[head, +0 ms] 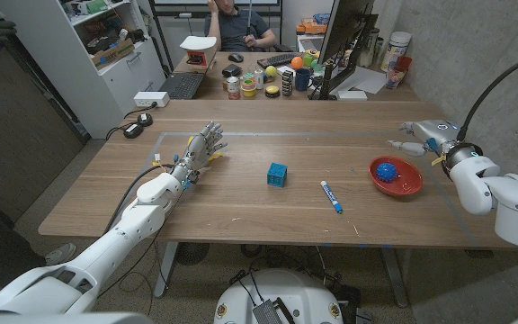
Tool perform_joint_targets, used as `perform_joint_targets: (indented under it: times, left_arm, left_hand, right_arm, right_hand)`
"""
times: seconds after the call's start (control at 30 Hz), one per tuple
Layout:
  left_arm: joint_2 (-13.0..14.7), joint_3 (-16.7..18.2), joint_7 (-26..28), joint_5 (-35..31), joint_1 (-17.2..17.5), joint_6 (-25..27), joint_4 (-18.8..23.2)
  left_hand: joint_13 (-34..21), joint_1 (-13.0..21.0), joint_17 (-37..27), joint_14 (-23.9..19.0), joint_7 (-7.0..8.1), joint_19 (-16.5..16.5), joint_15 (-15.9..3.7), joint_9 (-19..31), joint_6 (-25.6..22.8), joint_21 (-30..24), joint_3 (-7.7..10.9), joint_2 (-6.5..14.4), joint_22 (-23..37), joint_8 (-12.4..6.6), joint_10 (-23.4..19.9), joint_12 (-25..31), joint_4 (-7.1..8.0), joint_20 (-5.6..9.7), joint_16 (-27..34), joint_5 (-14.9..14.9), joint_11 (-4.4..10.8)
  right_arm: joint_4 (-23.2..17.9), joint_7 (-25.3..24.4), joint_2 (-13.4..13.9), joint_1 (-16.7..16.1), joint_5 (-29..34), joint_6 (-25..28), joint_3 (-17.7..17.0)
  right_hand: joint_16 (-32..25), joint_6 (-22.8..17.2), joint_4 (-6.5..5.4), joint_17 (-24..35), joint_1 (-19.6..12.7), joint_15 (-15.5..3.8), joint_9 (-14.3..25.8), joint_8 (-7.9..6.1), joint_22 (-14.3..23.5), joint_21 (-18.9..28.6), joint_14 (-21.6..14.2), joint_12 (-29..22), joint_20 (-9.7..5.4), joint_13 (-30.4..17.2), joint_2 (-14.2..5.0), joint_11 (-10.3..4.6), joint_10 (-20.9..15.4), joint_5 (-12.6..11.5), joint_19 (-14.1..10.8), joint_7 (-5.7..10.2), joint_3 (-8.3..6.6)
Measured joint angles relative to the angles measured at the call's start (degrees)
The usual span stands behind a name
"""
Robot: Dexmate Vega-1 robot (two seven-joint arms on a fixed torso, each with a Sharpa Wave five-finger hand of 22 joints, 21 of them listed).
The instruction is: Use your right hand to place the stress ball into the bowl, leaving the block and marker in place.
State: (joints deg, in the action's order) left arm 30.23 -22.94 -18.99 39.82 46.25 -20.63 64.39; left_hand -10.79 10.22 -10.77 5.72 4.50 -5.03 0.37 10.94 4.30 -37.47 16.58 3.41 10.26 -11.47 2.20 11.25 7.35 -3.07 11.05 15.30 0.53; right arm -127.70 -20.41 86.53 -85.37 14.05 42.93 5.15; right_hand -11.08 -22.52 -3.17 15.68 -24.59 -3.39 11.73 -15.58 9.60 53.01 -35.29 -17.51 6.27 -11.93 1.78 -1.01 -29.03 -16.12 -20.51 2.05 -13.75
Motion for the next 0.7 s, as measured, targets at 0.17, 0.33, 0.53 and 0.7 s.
perform_joint_targets:
  times: [0.17,0.33,0.53,0.7]
  left_arm:
    - [-0.1,0.0,-0.3,0.1,-0.1,-0.2,-0.3]
    - [-0.3,0.0,-0.5,0.1,-0.5,-0.4,-1.1]
    - [-0.5,0.1,-0.9,0.2,-0.8,-0.5,-1.9]
    - [-0.7,0.1,-1.3,0.3,-1.1,-0.8,-2.6]
  left_hand:
    - [0.0,0.0,0.0,0.0,0.00,0.0,0.00,0.0,0.0,0.0,0.00,0.0,0.0,0.00,0.0,0.0,0.00,0.00,0.0,0.0,0.00]
    - [0.0,0.0,0.0,0.0,0.00,0.0,0.00,0.0,0.0,0.0,0.00,0.0,0.0,0.00,0.0,0.0,0.00,0.00,0.0,0.0,0.00]
    - [0.0,0.0,0.0,0.0,0.00,0.0,0.00,0.0,0.0,0.0,-0.24,0.0,0.0,0.00,0.0,0.0,0.24,0.00,0.0,0.0,0.00]
    - [0.0,0.0,0.0,0.0,0.00,0.0,0.00,0.0,0.0,0.0,-0.24,0.0,0.0,0.00,0.0,0.0,0.24,0.00,0.0,0.0,0.00]
  right_arm:
    - [0.3,-0.4,-2.2,-2.5,-0.2,-0.9,-3.8]
    - [0.5,0.9,-4.8,-3.7,2.3,-4.4,-6.3]
    - [0.7,2.5,-7.5,-4.1,4.8,-6.5,-7.9]
    - [0.8,3.9,-9.1,-4.1,7.2,-8.0,-8.7]
  right_hand:
    - [0.0,0.4,-0.16,-0.3,0.3,0.18,0.0,0.50,0.0,-0.7,1.3,0.5,0.40,0.0,0.31,0.00,0.8,0.0,0.4,0.09,0.31]
    - [0.3,1.7,-0.32,-0.5,0.9,0.36,0.0,0.93,0.0,-1.6,3.3,1.4,0.97,0.0,0.92,0.40,2.0,-0.2,1.0,-0.40,0.80]
    - [0.7,3.2,-0.83,-1.0,1.7,0.62,0.0,1.88,0.0,-3.7,7.2,2.7,2.14,0.0,1.08,0.34,4.7,-0.2,2.4,-0.32,1.76]
    - [0.9,5.3,-1.10,-1.8,2.4,0.79,0.0,2.89,0.0,-5.9,11.5,4.6,2.86,0.2,0.92,0.53,8.4,-0.2,4.1,-0.16,2.22]
